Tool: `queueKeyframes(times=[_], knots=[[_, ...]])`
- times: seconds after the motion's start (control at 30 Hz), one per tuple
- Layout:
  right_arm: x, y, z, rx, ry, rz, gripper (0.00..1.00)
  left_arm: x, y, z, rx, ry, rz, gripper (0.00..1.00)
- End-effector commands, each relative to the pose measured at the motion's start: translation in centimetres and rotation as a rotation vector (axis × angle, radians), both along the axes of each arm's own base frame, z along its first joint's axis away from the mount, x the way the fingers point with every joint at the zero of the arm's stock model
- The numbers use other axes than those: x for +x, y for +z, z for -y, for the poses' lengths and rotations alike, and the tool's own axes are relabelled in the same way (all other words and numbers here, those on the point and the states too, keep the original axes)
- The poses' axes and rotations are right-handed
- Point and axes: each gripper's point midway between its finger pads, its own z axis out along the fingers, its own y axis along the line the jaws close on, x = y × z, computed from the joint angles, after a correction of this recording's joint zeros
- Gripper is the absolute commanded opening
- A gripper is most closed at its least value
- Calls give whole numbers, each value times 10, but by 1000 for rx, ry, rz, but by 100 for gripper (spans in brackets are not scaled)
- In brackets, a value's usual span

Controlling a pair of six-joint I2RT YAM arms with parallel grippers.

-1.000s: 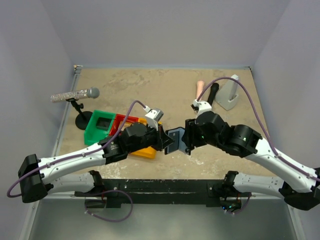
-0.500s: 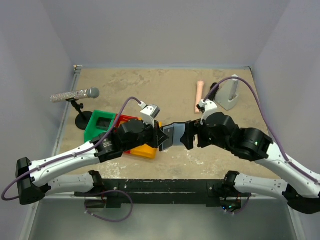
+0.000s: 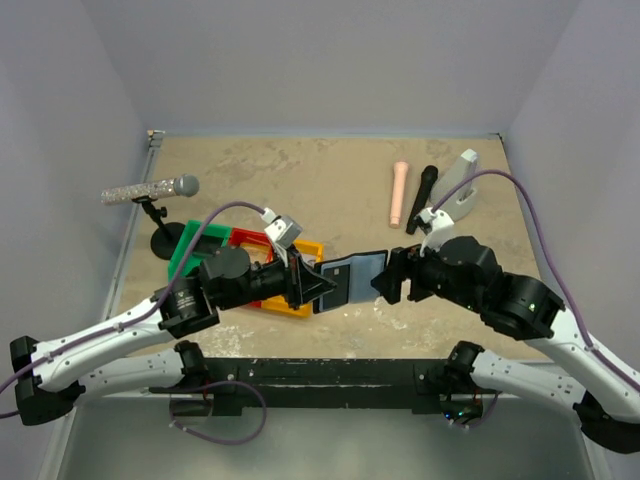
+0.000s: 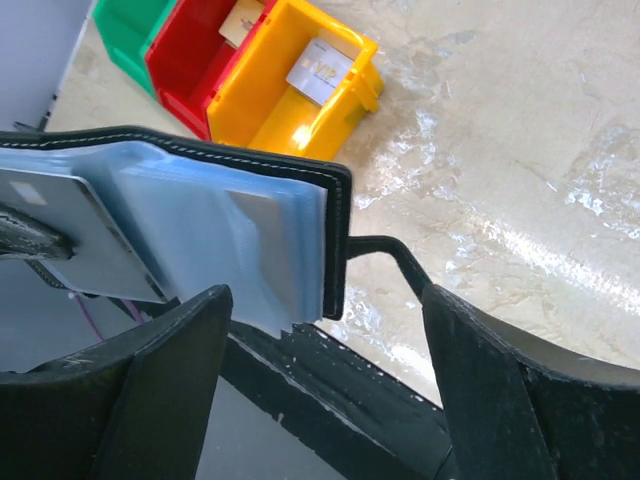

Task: Take the credit cards out of the card holder
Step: Open the card holder at the center of the board, then place the card holder at the center of the board.

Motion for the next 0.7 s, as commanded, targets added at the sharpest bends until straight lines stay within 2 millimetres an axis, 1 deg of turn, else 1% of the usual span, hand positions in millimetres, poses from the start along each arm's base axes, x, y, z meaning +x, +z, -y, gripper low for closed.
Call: queueKeyframes(times=[0.0, 0.07, 0.13, 0.17, 0.23, 0.27, 0.3, 0.33, 0.37, 0.4, 0.43, 0.53, 0.63, 0.67], knots=[[1, 15, 0, 94, 15, 53, 76, -20, 33, -2, -122, -109, 99, 0], [4, 13, 5, 76, -8, 40, 65, -25, 36, -4, -139, -132, 109, 0], [7, 9, 12, 50, -44, 25, 58, -34, 38, -5, -151, -177, 115, 0], [8, 9, 15, 46, -60, 30, 56, -38, 49, -5, -187, -195, 139, 0], [8, 12, 18, 57, -65, 44, 54, -43, 53, -7, -203, -219, 155, 0], [6, 18, 18, 76, -53, 64, 55, -44, 54, -9, -202, -221, 158, 0], [4, 23, 17, 98, -34, 86, 59, -43, 53, -10, -194, -214, 160, 0], [2, 33, 16, 138, -17, 123, 64, -42, 53, -11, -190, -209, 165, 0], [-1, 41, 16, 172, -3, 151, 73, -40, 46, -13, -158, -205, 154, 0], [-4, 49, 18, 199, 7, 182, 79, -39, 45, -14, -147, -202, 155, 0], [-6, 56, 20, 217, 13, 205, 83, -38, 43, -15, -131, -202, 159, 0], [-16, 76, 24, 252, 57, 264, 91, -39, 40, -18, -106, -215, 165, 0], [-25, 92, 25, 284, 100, 312, 93, -40, 41, -21, -90, -226, 179, 0], [-30, 97, 24, 306, 135, 335, 95, -40, 41, -23, -86, -226, 181, 0]])
